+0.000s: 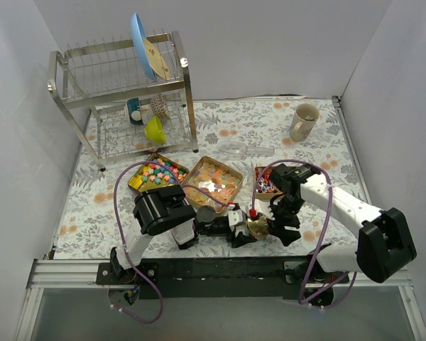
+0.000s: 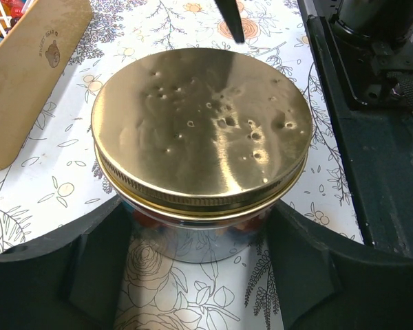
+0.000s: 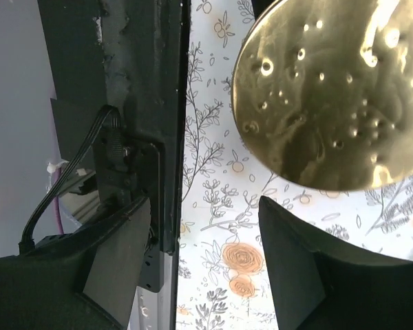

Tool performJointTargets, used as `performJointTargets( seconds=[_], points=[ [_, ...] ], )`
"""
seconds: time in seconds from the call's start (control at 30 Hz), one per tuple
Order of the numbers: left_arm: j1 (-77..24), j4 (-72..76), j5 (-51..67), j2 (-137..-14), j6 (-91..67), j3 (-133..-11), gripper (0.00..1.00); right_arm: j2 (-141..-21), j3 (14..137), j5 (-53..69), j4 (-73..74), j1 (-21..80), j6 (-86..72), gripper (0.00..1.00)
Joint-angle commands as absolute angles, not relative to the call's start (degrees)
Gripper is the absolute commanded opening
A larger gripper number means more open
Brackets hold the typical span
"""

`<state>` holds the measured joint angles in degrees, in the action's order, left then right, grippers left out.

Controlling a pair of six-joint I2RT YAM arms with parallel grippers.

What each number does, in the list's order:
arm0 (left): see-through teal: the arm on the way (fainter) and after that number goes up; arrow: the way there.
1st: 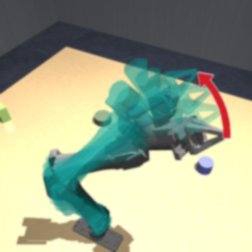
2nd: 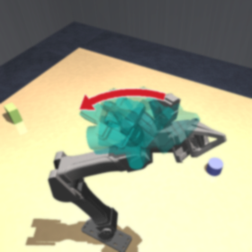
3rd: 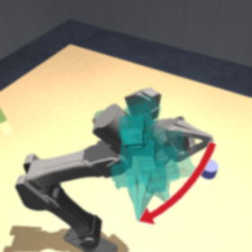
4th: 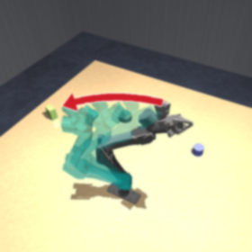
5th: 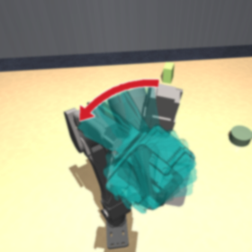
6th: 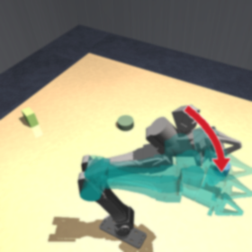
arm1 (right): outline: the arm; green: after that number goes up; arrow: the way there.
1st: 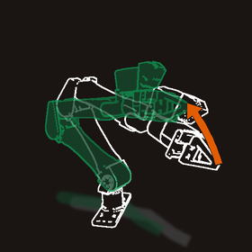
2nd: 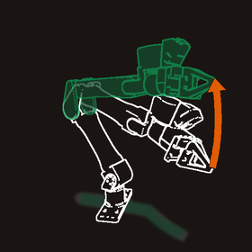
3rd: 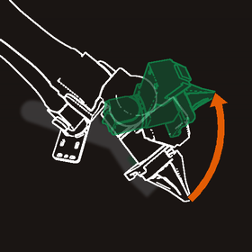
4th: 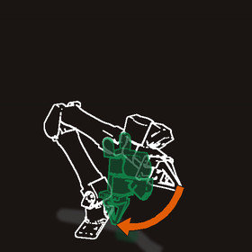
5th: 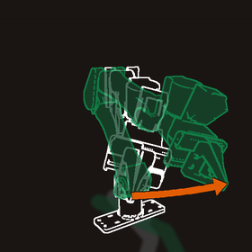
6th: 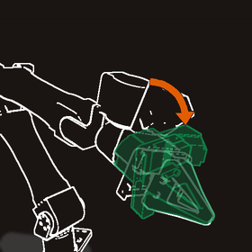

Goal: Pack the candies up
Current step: Screw the bottle lid onto the packing bottle, then reset both arms

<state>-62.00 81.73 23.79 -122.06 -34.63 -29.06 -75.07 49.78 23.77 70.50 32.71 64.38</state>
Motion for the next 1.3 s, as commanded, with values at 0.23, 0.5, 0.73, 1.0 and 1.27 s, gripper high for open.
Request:
performJointTargets(
  seconds=[0.23, 0.5, 0.73, 1.0, 1.27],
  points=[
    [-60.3, 87.8, 19.6, -128.6, -37.5, -25.5, 0.00, -68.8, 58.8, 29.2, 65.2, 31.9, 64.0, 0.98],
    [-60.4, 87.4, 19.3, -127.9, -37.2, -25.3, 0.01, -75.6, 60.7, 26.6, 57.1, 33.8, 68.5, 0.98],
    [-60.9, 83.3, 17.0, -120.8, -38.2, -22.4, 0.98, -79.1, 65.8, 25.1, 54.3, 33.1, 62.1, 0.98],
    [-60.9, 67.8, 25.3, -96.1, -36.2, -12.4, 0.98, -79.3, 71.2, 21.6, 49.6, 29.2, 49.4, 0.98],
    [-60.9, 45.0, 31.8, -81.0, -38.0, -20.6, 0.98, -77.0, 68.0, 6.0, 46.1, 26.6, 35.9, 0.98]
  ],
)
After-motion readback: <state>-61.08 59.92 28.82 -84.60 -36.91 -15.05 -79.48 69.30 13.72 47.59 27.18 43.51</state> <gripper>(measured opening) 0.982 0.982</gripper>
